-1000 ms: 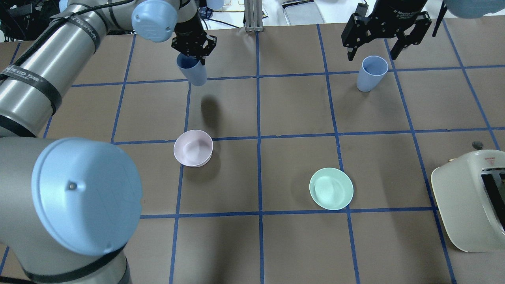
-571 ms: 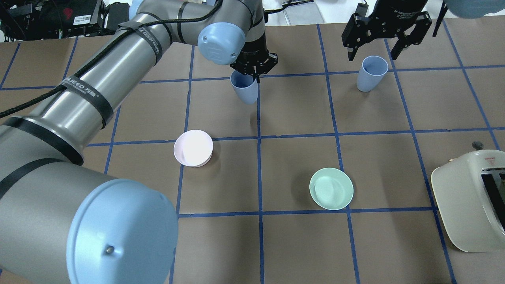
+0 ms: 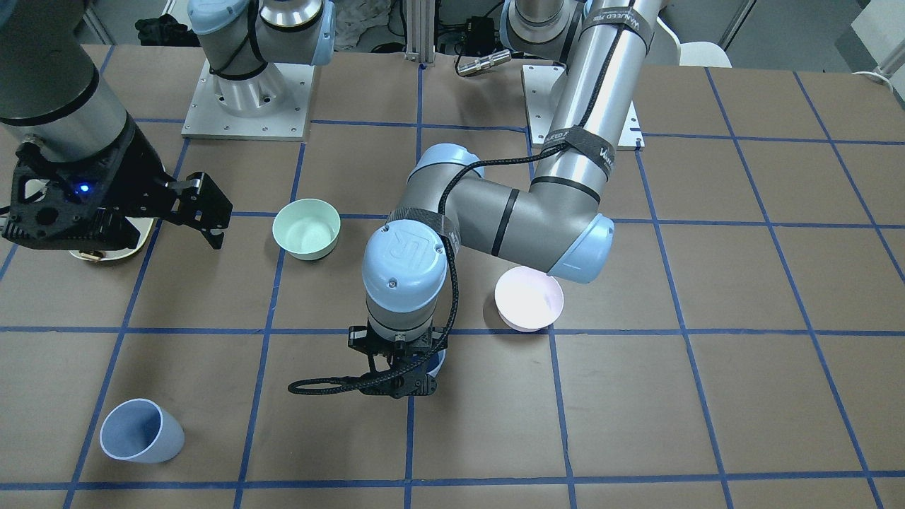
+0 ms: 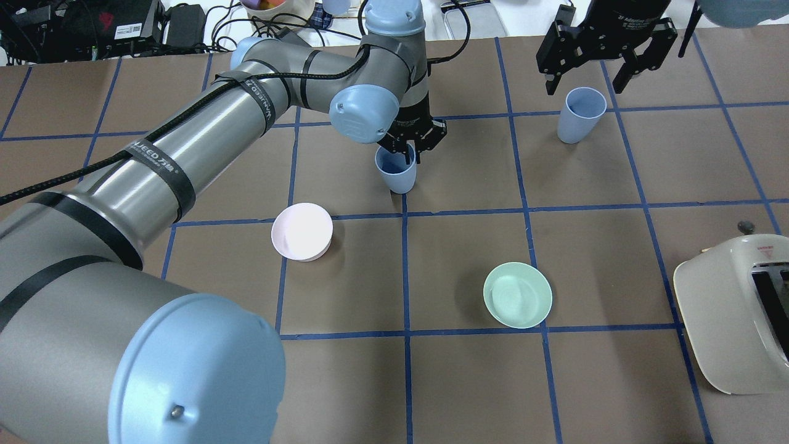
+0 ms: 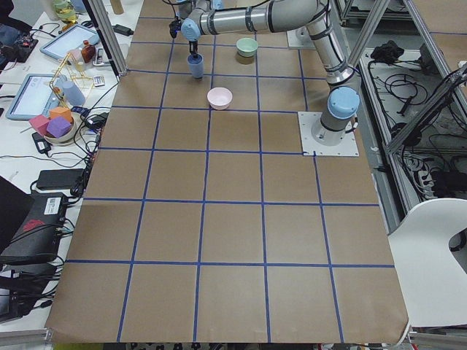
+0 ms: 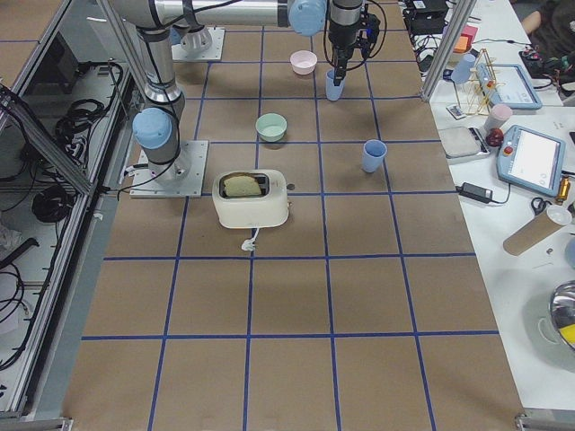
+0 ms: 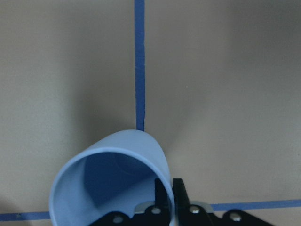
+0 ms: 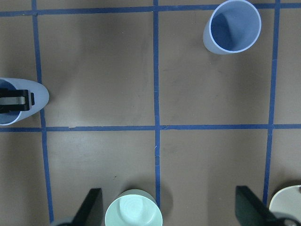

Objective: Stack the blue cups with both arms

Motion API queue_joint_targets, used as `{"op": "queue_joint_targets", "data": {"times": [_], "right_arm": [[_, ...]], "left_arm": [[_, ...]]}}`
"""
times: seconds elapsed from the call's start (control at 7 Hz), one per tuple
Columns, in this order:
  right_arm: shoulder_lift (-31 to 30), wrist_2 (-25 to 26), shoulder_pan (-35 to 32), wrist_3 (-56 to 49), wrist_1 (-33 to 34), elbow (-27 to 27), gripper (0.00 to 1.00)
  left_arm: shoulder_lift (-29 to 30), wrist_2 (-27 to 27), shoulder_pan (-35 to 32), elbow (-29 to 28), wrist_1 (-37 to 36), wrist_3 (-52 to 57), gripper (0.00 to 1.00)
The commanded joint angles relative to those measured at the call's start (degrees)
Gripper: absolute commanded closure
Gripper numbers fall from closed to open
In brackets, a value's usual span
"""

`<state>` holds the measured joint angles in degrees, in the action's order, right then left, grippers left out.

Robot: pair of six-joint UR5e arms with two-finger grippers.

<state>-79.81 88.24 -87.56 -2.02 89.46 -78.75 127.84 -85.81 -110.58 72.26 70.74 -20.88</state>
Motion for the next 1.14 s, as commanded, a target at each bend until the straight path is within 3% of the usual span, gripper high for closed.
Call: {"op": "queue_joint_targets", "data": {"times": [0.0, 0.43, 0.71, 1.0], "right_arm": [[0.0, 0.0, 0.0, 0.0, -0.1, 0.0, 0.00], [0.2, 0.8, 2.9, -0.6, 0.5, -0.1, 0.00], [7.3, 1.1, 8.3, -3.1, 8.8, 2.6, 0.00], [18.6, 2.0, 13.6, -8.0, 19.2, 5.0, 0.00]], "left_arm": [[-4.6, 0.2, 0.3, 0.0, 4.1, 0.0, 0.00], [-22.0, 0.0, 6.1, 1.0, 26.1, 10.1, 0.00], [-31.5, 0.2, 14.0, 8.6, 27.4, 15.9, 0.00], [-36.7, -0.3, 18.2, 13.9, 19.9, 20.5, 0.00]]}}
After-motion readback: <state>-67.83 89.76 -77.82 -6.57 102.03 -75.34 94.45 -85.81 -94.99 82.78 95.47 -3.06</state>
